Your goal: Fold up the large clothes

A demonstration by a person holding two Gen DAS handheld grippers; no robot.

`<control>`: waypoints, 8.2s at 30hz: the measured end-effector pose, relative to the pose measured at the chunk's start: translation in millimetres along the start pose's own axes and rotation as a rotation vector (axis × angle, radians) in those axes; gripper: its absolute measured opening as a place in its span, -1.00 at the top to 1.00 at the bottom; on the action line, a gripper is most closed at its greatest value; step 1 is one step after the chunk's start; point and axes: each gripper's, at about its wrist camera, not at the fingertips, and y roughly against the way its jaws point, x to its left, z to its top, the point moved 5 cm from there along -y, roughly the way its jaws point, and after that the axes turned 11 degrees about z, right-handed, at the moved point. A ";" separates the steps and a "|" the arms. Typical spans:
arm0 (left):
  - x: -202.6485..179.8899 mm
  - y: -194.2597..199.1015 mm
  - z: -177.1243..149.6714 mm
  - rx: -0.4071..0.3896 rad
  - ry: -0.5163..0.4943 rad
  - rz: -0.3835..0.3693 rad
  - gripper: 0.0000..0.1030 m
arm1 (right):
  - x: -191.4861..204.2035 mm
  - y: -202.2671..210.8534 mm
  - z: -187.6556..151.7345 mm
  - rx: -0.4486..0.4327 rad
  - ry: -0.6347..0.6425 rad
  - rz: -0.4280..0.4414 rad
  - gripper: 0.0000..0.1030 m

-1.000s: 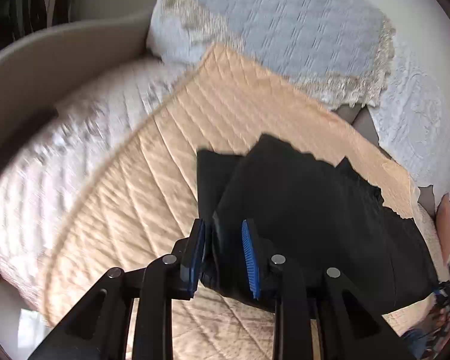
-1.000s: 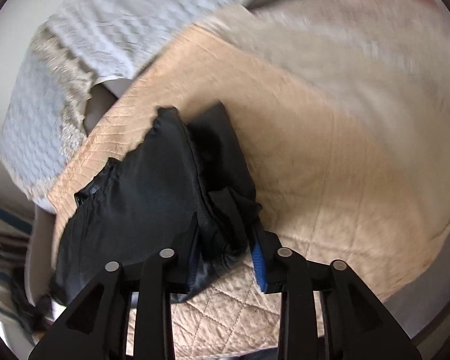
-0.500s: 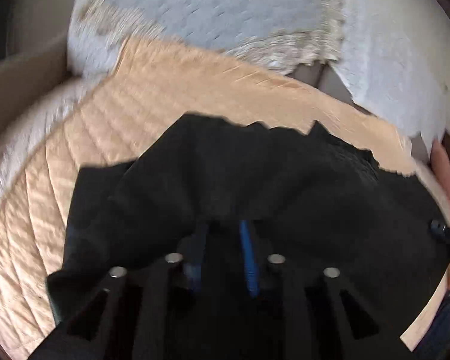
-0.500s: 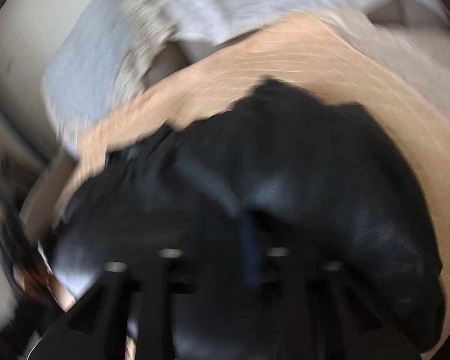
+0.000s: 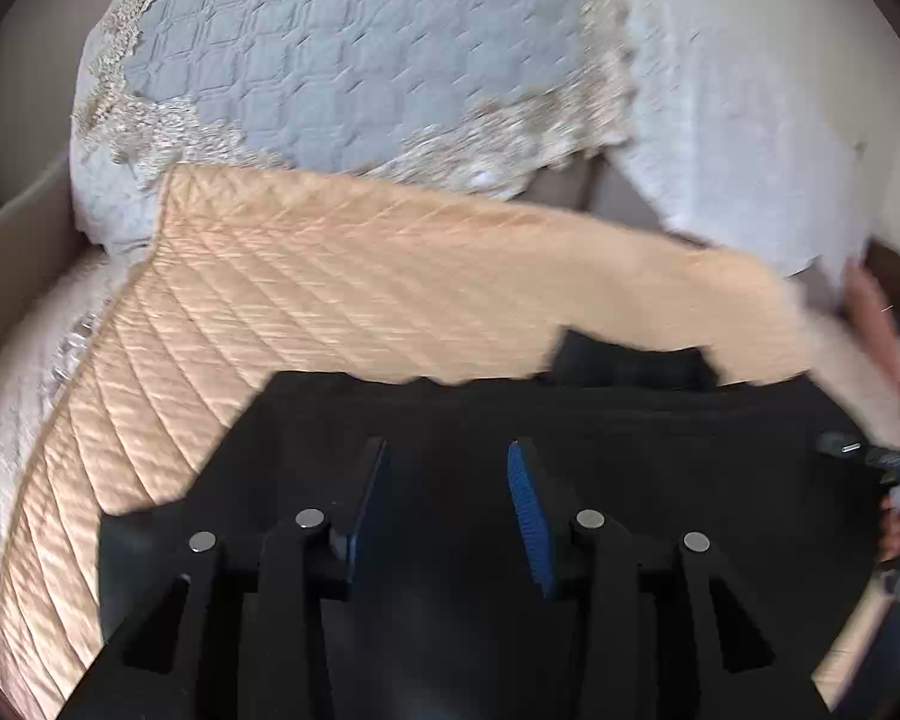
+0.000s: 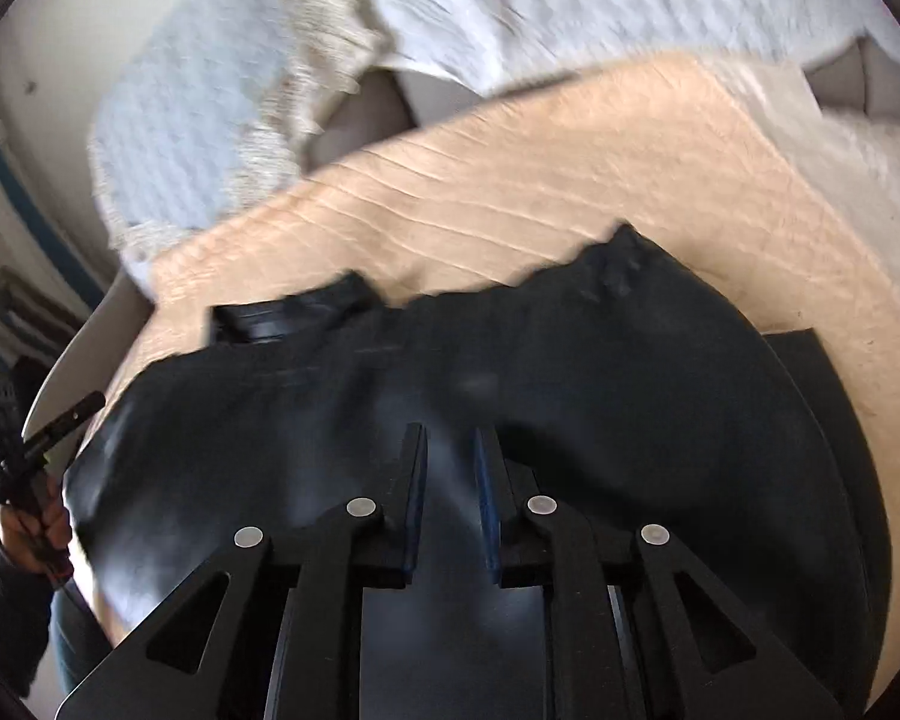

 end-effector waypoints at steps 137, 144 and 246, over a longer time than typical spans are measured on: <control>-36.8 139.6 19.9 0.047 0.120 -0.447 0.72 | 128.7 60.3 -94.2 0.006 0.027 0.016 0.11; -143.4 76.2 -32.1 0.242 0.005 -0.537 0.73 | 113.2 66.3 -101.1 0.004 -0.024 0.022 0.11; -80.5 86.5 -111.2 0.081 -0.055 -0.207 0.08 | 170.8 -12.9 -120.5 0.107 0.169 0.008 0.56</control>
